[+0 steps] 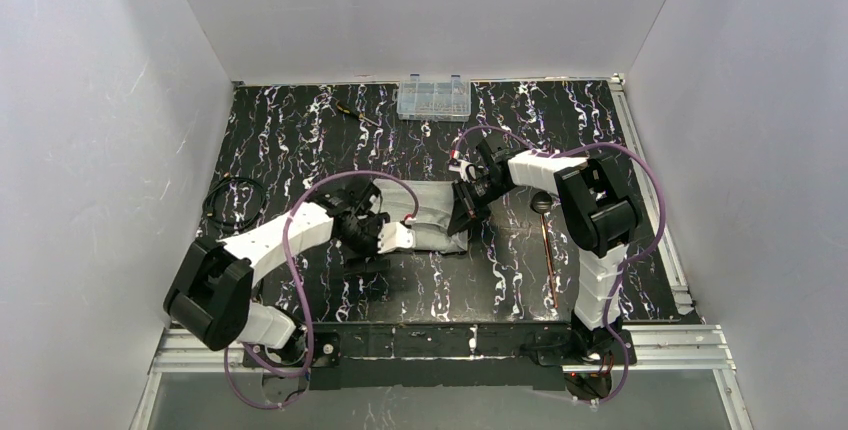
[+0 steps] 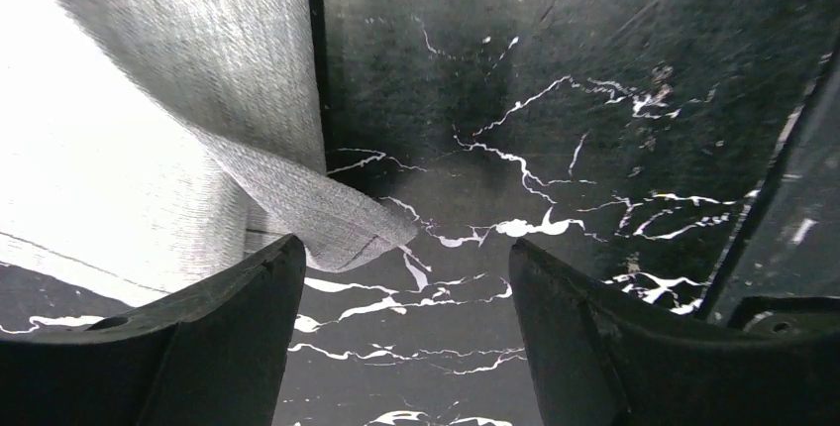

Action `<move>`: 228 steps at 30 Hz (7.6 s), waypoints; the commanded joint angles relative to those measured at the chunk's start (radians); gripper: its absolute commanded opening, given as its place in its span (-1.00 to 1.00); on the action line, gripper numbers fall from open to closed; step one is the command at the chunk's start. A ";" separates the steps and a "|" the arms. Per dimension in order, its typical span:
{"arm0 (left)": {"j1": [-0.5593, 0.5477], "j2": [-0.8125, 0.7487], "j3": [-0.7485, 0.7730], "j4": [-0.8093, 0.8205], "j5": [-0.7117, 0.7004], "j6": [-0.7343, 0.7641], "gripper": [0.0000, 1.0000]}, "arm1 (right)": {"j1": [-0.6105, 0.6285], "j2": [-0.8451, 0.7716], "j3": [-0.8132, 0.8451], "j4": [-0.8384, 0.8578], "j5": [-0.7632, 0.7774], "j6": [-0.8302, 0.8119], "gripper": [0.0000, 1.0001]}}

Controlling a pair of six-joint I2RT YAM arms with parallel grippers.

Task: Fold the napkin into a case and place the utensils inside

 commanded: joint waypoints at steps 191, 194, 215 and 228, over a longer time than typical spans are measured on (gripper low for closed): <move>0.159 0.332 0.187 0.242 -0.112 -0.244 -0.32 | 0.028 -0.051 0.073 0.171 0.678 0.130 0.23; 0.159 0.355 0.240 0.230 -0.117 -0.252 -0.32 | 0.027 -0.087 0.020 0.162 0.687 0.159 0.12; 0.084 0.509 0.514 0.202 -0.108 -0.259 -0.34 | 0.209 -0.559 -0.478 0.259 0.650 0.474 -0.08; 0.110 0.215 0.561 -0.062 -0.043 -0.281 0.35 | 0.061 -0.293 -0.022 0.164 0.615 0.242 0.08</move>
